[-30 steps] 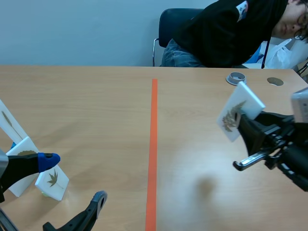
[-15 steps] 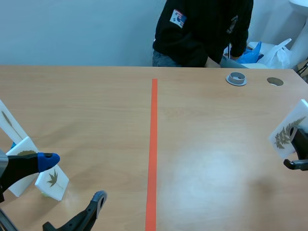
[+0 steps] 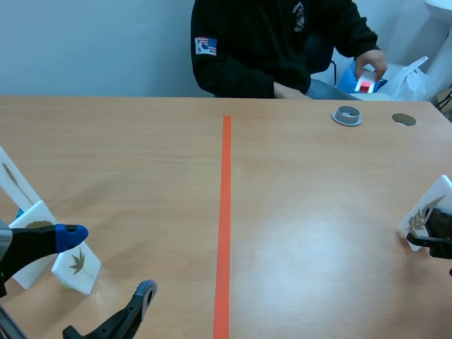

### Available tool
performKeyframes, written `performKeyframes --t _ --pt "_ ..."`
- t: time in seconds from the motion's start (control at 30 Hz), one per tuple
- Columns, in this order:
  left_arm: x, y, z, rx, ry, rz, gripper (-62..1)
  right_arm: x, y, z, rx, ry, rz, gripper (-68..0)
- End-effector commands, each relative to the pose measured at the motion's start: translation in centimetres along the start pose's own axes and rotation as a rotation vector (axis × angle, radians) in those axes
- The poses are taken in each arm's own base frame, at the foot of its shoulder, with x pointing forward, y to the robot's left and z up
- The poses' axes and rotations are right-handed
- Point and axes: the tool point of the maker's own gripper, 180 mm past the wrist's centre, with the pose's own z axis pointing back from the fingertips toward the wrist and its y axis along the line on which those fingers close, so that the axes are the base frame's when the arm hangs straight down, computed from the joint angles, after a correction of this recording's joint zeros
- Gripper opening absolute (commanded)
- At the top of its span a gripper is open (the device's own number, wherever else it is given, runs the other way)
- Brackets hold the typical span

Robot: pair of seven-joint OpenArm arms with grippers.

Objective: Sort the leaf by its shape. The table is split by an orange tape line. A compound leaf with several leaflets goes to the left side, a simple leaf with one blade goes to the right side. Return to the home posture when a red brick is placed on the table.

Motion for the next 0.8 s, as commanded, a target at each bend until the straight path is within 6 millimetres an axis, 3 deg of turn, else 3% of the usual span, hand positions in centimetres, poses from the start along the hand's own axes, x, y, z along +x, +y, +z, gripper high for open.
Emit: performKeyframes --t 0.0,0.17,0.4,0.67,0.77 --pt "0.4 0.1 0.0 0.005 -0.019 0.009 1.4 1.7 0.1 -0.3 0.011 -0.047 0.015 -65.5" --pt "0.4 0.1 0.0 0.005 -0.019 0.009 1.4 1.2 -0.7 -0.2 -0.032 -0.027 0.043 -60.9" --pt "0.4 0.1 0.0 0.006 -0.019 0.009 1.4 1.6 -0.7 -0.2 -0.032 -0.045 0.043 -44.6" --pt "0.4 0.1 0.0 0.006 -0.019 0.009 1.4 3.9 -0.9 0.0 -0.035 -0.132 0.054 -23.1" --pt "0.4 0.1 0.0 0.006 -0.019 0.009 1.4 5.4 -1.6 0.7 -0.054 -0.164 0.075 -18.5"
